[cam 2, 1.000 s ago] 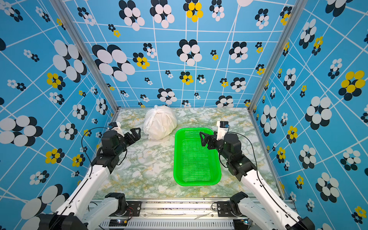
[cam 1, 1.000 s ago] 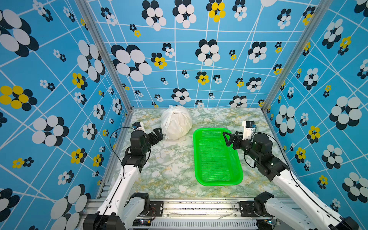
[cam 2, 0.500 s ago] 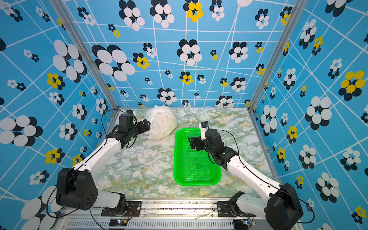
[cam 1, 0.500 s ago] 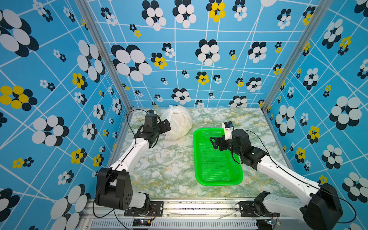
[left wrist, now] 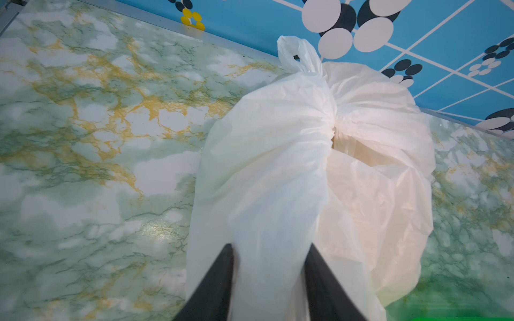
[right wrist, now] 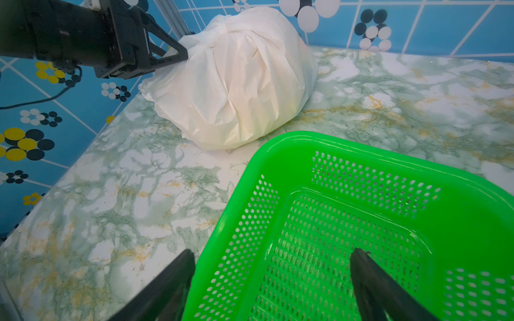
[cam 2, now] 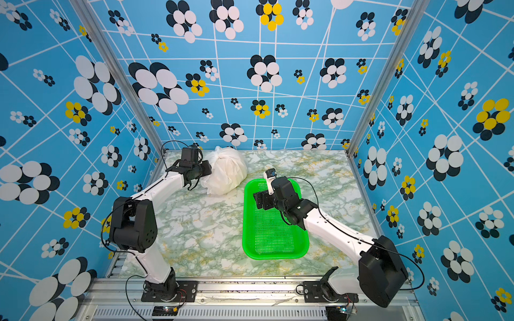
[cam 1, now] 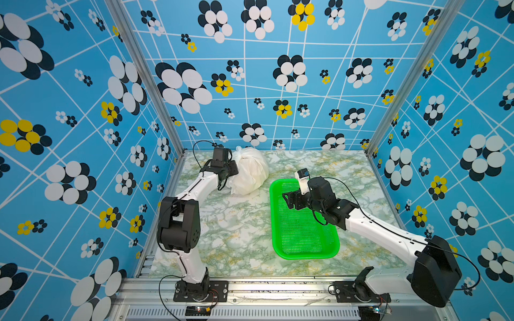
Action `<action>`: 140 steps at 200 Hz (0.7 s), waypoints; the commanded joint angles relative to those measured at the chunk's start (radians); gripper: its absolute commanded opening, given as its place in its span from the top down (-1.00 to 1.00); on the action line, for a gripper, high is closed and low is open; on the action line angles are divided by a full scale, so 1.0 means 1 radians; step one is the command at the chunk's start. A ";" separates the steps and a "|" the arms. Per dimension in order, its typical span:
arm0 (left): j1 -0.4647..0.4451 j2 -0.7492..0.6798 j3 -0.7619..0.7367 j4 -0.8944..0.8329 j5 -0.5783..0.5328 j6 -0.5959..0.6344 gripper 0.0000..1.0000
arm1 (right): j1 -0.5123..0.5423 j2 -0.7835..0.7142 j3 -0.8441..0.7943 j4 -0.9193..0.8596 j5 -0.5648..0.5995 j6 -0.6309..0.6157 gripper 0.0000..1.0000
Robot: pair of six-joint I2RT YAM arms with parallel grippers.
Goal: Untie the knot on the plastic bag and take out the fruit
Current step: 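Grasp the bag body with the left gripper while the right gripper reaches for the knot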
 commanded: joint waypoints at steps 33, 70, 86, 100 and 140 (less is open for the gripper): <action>-0.018 -0.229 -0.271 0.016 -0.058 0.030 1.00 | 0.007 0.091 0.080 0.099 -0.025 0.057 -0.56; -0.087 -0.538 -0.503 -0.012 -0.160 -0.002 1.00 | 0.012 0.195 0.204 0.097 -0.059 0.070 -0.48; -0.119 -0.658 -0.548 -0.056 -0.194 -0.009 1.00 | 0.045 0.241 0.274 0.062 -0.034 0.035 -0.47; -0.140 -0.756 -0.584 -0.103 -0.235 -0.038 1.00 | 0.078 0.281 0.338 0.036 -0.016 -0.014 -0.52; -0.165 -1.006 -0.691 -0.223 -0.247 -0.118 1.00 | 0.100 0.448 0.536 0.002 -0.076 -0.113 -0.79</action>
